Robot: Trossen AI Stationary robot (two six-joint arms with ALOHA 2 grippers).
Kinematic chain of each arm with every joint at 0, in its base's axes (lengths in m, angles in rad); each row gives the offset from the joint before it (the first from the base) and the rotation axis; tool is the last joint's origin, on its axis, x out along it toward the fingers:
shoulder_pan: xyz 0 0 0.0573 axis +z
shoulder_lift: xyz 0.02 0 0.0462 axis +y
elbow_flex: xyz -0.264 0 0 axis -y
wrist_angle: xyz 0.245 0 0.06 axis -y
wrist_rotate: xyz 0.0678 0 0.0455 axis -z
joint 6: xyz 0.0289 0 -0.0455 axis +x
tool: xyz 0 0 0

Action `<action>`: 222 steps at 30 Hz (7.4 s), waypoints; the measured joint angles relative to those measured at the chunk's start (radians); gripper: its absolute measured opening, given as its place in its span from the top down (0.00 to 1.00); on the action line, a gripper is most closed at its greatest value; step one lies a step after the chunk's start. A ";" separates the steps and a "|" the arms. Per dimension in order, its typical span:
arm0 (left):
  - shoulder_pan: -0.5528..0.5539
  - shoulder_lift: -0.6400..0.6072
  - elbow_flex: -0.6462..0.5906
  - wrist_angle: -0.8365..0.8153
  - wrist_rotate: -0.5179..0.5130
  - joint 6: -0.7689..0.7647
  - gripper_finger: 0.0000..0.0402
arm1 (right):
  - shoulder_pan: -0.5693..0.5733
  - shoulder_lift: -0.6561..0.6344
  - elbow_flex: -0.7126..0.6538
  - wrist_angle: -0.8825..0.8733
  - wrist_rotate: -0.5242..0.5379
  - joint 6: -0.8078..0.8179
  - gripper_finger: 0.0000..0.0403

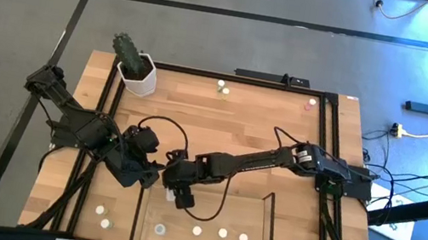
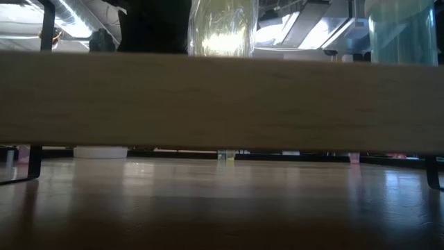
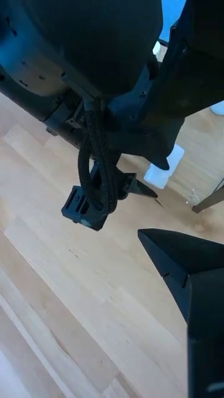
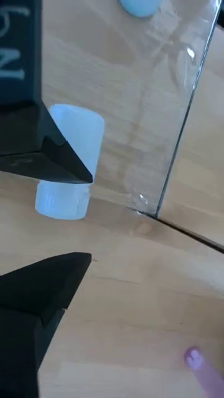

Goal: Pick and place medicine bottles onto shelf by color
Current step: Put the top white pill bottle on the shelf aligned with the other white pill bottle

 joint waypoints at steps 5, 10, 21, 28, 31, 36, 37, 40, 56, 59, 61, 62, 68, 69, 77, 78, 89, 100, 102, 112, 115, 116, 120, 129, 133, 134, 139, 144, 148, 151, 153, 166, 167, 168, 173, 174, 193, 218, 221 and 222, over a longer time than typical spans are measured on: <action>0.000 0.000 0.000 0.000 0.000 0.000 0.32 | -0.006 0.001 -0.002 -0.011 0.027 -0.001 0.51; 0.000 0.000 0.000 0.000 0.000 0.000 0.32 | -0.016 0.014 -0.009 -0.060 0.139 0.002 0.51; 0.000 0.000 0.000 -0.001 0.000 0.002 0.32 | -0.023 -0.005 0.032 -0.118 0.213 0.048 0.51; 0.000 0.000 0.000 -0.011 0.000 0.002 0.32 | -0.022 -0.006 0.144 -0.249 0.212 0.031 0.51; 0.000 0.000 0.000 -0.023 0.000 0.002 0.32 | -0.021 -0.006 0.204 -0.316 0.188 -0.004 0.51; 0.000 0.000 0.000 -0.033 0.000 0.002 0.32 | -0.014 -0.007 0.259 -0.370 0.015 -0.006 0.51; 0.000 0.000 0.000 -0.035 0.000 0.002 0.32 | -0.008 -0.007 0.261 -0.366 -0.019 0.005 0.51; 0.000 0.000 0.000 -0.035 0.000 0.002 0.32 | 0.012 -0.007 0.261 -0.371 -0.049 0.113 0.51; 0.000 0.000 0.000 -0.039 0.000 0.003 0.32 | 0.020 -0.007 0.247 -0.400 -0.057 1.104 0.51; 0.000 0.000 0.000 -0.055 0.000 0.003 0.32 | 0.020 -0.007 0.247 -0.405 -0.086 1.254 0.51; 0.000 0.000 0.000 -0.058 0.000 0.003 0.32 | 0.020 -0.007 0.247 -0.415 -0.112 1.325 0.51; 0.000 0.000 0.000 -0.061 0.000 0.003 0.32 | 0.020 -0.007 0.247 -0.419 -0.123 1.356 0.51; 0.000 0.000 0.000 -0.082 0.000 0.007 0.32 | 0.021 -0.007 0.247 -0.443 -0.152 1.415 0.51; 0.000 0.000 0.000 -0.083 0.000 0.018 0.32 | 0.021 -0.007 0.247 -0.440 -0.156 1.397 0.51; 0.000 0.000 0.000 -0.106 -0.001 0.023 0.32 | 0.021 -0.007 0.247 -0.389 -0.156 1.339 0.51; 0.000 0.000 0.000 -0.123 -0.001 0.023 0.32 | 0.021 -0.007 0.247 -0.384 -0.156 1.338 0.51; 0.000 -0.026 0.000 -0.299 -0.029 -0.084 0.32 | 0.038 -0.007 0.247 -0.415 -0.120 1.435 0.51; -0.025 -0.086 0.000 -0.287 -0.023 -0.003 0.32 | 0.073 -0.007 0.247 -0.494 0.005 1.686 0.51; -0.025 -0.086 0.000 -0.286 -0.023 0.030 0.32 | 0.072 -0.007 0.247 -0.494 0.010 1.698 0.51; -0.025 -0.085 0.000 -0.285 -0.023 0.090 0.32 | 0.071 -0.007 0.247 -0.454 0.061 1.700 0.51; -0.025 -0.085 0.000 -0.285 -0.023 0.091 0.32 | 0.071 -0.007 0.247 -0.452 0.064 1.700 0.51; -0.025 -0.085 0.000 -0.285 -0.023 0.091 0.32 | 0.071 -0.007 0.247 -0.452 0.070 1.700 0.51; -0.025 -0.085 0.000 -0.285 -0.023 0.090 0.32 | 0.071 -0.008 0.247 -0.488 0.167 1.711 0.51; -0.025 -0.085 0.000 -0.285 -0.023 0.090 0.32 | 0.070 -0.014 0.308 -0.636 0.186 1.927 0.51; -0.025 -0.085 0.000 -0.284 -0.023 0.090 0.32 | 0.063 -0.018 0.329 -0.652 0.190 2.049 0.51; -0.025 -0.085 0.000 -0.283 -0.023 0.090 0.32 | 0.059 -0.018 0.328 -0.653 0.183 2.078 0.51; -0.025 -0.085 0.000 -0.283 -0.023 0.090 0.32 | 0.041 -0.018 0.325 -0.626 0.126 2.210 0.51; -0.025 -0.085 0.000 -0.282 -0.023 0.090 0.32 | 0.025 -0.018 0.325 -0.603 0.046 2.310 0.51; -0.025 -0.085 0.000 -0.281 -0.023 0.090 0.32 | 0.019 -0.018 0.324 -0.594 -0.023 2.400 0.51; -0.025 -0.085 0.000 -0.280 -0.023 0.090 0.32 | 0.017 -0.017 0.324 -0.590 -0.024 2.442 0.51; -0.025 -0.085 0.000 -0.280 -0.023 0.090 0.32 | 0.017 -0.017 0.324 -0.589 -0.024 2.445 0.51; -0.025 -0.085 0.000 -0.280 -0.023 0.090 0.32 | 0.008 0.017 0.322 -0.581 -0.142 2.487 0.51; -0.025 -0.085 0.000 -0.280 -0.023 0.090 0.32 | 0.005 0.019 0.322 -0.577 -0.152 2.487 0.51; -0.025 -0.085 0.000 -0.280 -0.023 0.090 0.32 | 0.004 0.019 0.322 -0.575 -0.160 2.486 0.51; -0.025 -0.085 0.000 -0.280 -0.023 0.090 0.32 | -0.003 0.018 0.322 -0.546 -0.164 2.483 0.51; -0.025 -0.085 0.000 -0.280 -0.023 0.090 0.32 | -0.003 0.018 0.322 -0.548 -0.167 2.483 0.51; -0.025 -0.085 0.000 -0.280 -0.023 0.090 0.32 | -0.010 0.023 0.323 -0.546 -0.183 2.485 0.30; -0.025 -0.085 0.000 -0.279 -0.023 0.090 0.32 | -0.020 0.100 0.323 -0.540 -0.235 2.538 0.18; -0.025 -0.085 0.000 -0.280 -0.023 0.090 0.32 | -0.020 0.103 0.323 -0.540 -0.258 2.540 0.18; -0.025 -0.085 0.000 -0.279 -0.023 0.090 0.32 | -0.020 0.103 0.323 -0.539 -0.259 2.540 0.18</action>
